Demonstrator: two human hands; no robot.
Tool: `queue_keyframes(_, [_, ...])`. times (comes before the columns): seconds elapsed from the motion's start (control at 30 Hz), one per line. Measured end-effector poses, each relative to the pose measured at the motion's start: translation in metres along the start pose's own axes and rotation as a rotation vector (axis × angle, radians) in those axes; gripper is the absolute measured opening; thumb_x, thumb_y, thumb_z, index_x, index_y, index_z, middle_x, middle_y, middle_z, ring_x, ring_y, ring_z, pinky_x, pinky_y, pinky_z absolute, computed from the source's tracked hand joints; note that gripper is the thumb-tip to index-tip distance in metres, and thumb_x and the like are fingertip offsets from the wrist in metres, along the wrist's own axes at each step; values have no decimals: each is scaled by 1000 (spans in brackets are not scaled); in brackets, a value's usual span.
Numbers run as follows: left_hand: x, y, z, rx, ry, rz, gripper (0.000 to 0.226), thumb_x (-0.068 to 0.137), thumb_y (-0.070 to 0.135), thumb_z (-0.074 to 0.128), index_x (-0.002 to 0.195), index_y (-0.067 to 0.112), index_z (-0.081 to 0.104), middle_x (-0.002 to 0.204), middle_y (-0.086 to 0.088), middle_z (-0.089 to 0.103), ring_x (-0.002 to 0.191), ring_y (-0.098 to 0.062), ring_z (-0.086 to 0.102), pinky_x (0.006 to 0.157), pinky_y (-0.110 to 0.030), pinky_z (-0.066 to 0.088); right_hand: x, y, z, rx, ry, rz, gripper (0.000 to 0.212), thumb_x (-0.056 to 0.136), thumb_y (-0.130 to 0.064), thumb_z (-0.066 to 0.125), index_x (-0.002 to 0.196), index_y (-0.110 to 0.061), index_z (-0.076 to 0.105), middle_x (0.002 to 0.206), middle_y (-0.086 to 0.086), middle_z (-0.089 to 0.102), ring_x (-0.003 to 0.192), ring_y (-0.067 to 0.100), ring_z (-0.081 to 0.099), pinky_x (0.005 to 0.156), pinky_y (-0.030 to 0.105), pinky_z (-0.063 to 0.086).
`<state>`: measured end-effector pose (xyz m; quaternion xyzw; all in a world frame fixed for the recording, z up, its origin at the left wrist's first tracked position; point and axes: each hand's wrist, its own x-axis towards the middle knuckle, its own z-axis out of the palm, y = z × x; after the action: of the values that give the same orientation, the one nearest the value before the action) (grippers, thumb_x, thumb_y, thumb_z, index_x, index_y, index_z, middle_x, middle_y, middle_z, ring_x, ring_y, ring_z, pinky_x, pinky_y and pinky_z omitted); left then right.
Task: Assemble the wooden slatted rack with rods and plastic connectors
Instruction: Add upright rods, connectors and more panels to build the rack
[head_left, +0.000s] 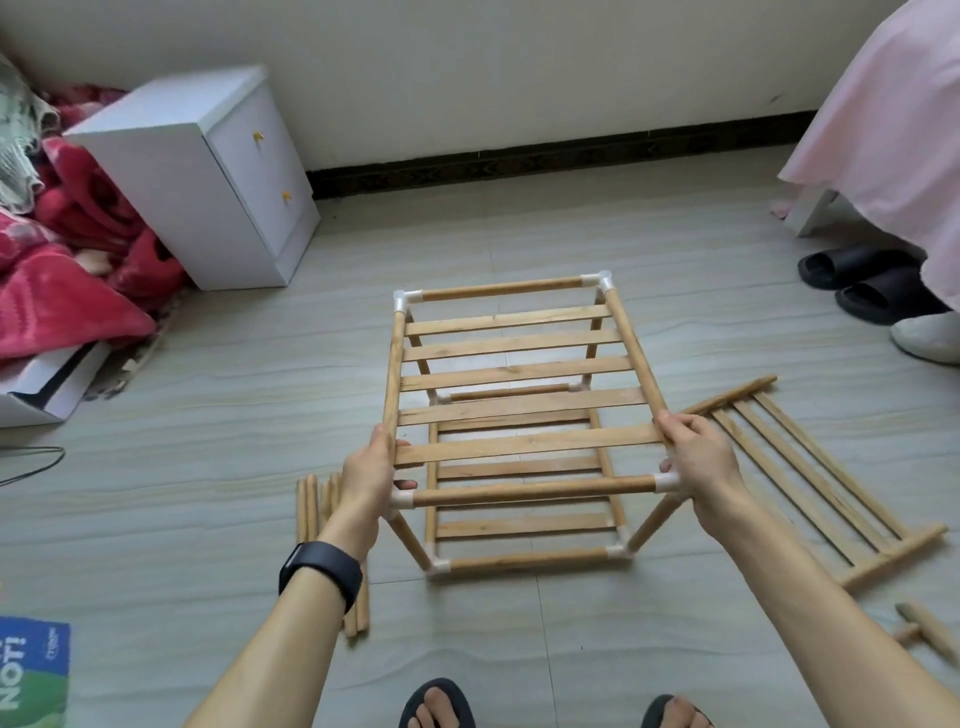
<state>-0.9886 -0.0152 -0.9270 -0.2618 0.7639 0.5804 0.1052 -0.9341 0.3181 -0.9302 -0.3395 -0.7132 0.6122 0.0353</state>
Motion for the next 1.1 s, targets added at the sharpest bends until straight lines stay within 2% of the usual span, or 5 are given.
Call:
queue_keyframes(0.17, [0, 5, -13, 538, 21, 138, 62, 102, 64, 26, 100, 15, 64, 94, 0, 73, 70, -19, 73, 62, -30, 51, -12, -12, 1, -623, -89, -67, 49, 102, -59, 32, 99, -17, 57, 85, 3, 72, 62, 23, 73, 77, 45, 58])
queue_keyframes(0.27, [-1, -7, -7, 767, 156, 232, 68, 101, 65, 16, 93, 17, 64, 83, -1, 68, 77, -24, 67, 77, -38, 55, -20, -5, 10, -918, 56, -181, 64, 103, -58, 17, 119, -11, 58, 107, 14, 71, 98, 34, 67, 87, 45, 49])
queue_keyframes(0.63, [-20, -18, -6, 753, 171, 278, 63, 104, 59, 18, 100, 11, 59, 79, -6, 63, 68, -22, 60, 56, -32, 44, -47, -6, 6, -953, 110, -230, 63, 105, -52, 13, 120, -7, 55, 113, 19, 68, 105, 37, 62, 87, 46, 48])
queue_keyframes(0.97, [-55, -39, -35, 916, -77, 266, 69, 103, 60, 22, 90, 10, 66, 89, -6, 71, 83, -22, 65, 84, -38, 54, -75, 17, -24, -1141, 38, -165, 63, 105, -51, 15, 130, -6, 51, 124, 19, 64, 113, 38, 60, 93, 48, 48])
queue_keyframes(1.1, [-53, -17, -39, 1080, -32, 303, 71, 99, 69, 23, 131, 12, 49, 116, -8, 63, 103, -25, 61, 86, -38, 51, -81, 4, -32, -1171, 84, -218, 55, 104, -50, 28, 134, -8, 46, 135, 16, 54, 116, 35, 57, 92, 46, 45])
